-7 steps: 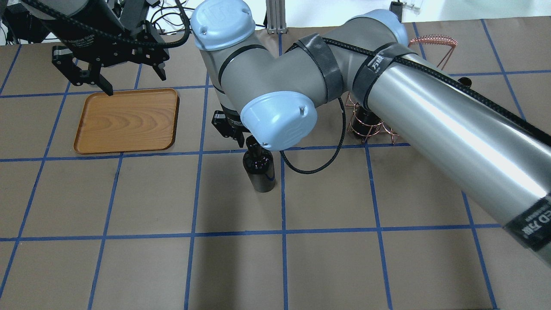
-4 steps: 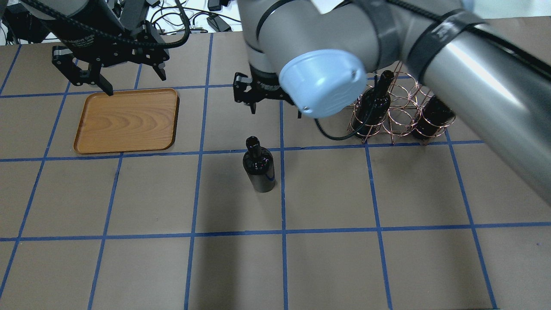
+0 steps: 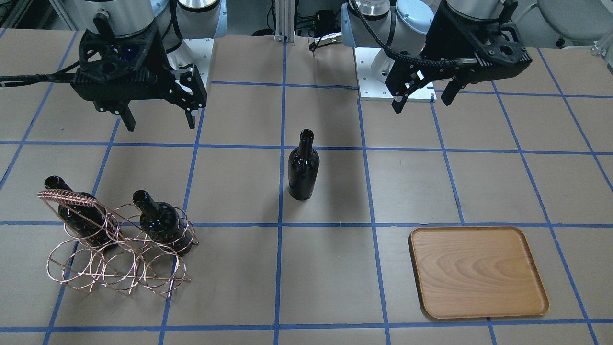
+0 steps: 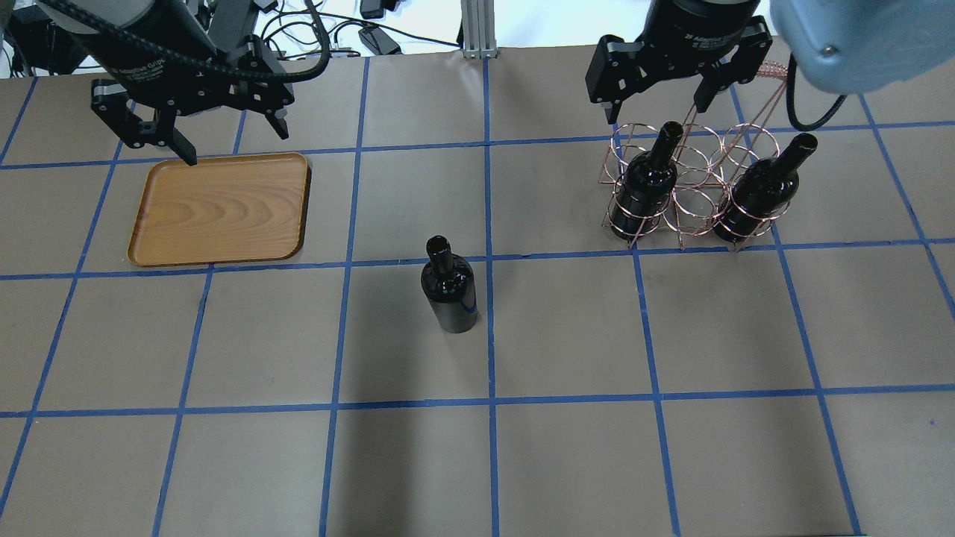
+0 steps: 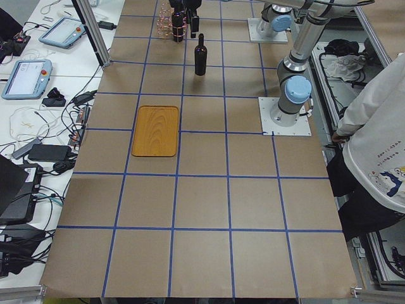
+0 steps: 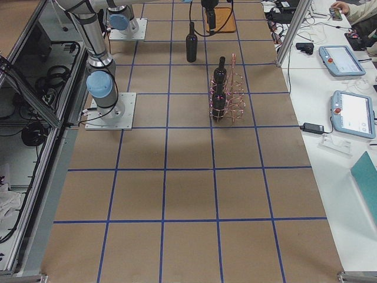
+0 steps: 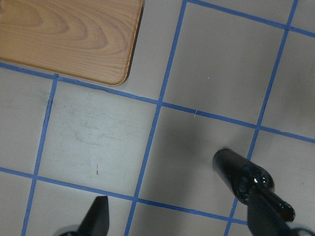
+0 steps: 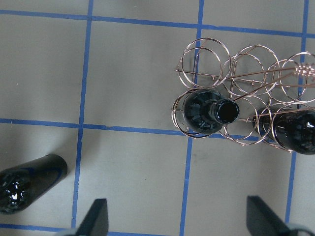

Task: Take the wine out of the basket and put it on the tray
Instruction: 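Open the right gripper and raise it over the rack while the left arm moves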

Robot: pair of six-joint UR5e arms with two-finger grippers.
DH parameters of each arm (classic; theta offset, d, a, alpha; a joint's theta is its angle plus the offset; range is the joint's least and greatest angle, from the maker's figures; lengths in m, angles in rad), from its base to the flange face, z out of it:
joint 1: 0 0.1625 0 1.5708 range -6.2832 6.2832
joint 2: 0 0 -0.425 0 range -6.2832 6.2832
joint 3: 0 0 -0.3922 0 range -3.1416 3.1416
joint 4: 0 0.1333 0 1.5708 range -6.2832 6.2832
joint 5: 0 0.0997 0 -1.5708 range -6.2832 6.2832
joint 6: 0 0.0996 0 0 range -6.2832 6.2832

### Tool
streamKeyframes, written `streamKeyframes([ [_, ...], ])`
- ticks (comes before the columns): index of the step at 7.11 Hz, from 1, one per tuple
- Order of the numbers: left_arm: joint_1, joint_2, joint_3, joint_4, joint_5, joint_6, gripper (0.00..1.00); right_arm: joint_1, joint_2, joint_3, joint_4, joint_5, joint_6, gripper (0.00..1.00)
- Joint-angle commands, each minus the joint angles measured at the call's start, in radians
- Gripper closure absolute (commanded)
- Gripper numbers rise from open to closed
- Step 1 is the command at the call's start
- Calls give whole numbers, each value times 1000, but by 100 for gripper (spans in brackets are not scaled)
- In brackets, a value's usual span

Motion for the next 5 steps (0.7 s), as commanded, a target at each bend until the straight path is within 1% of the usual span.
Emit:
streamKeyframes([
  [1, 0, -1, 0, 0, 0, 1, 0, -11, -25, 44, -5, 3, -29, 0],
  [2, -1, -1, 0, 0, 0, 1, 0, -21, -24, 50, 0, -17, -49, 0],
  [4, -9, -19, -2, 6, -6, -4, 0, -20, -28, 53, -14, -15, -49, 0],
  [5, -26, -45, -9, 50, -12, -62, 0, -20, -30, 56, -9, -15, -41, 0],
])
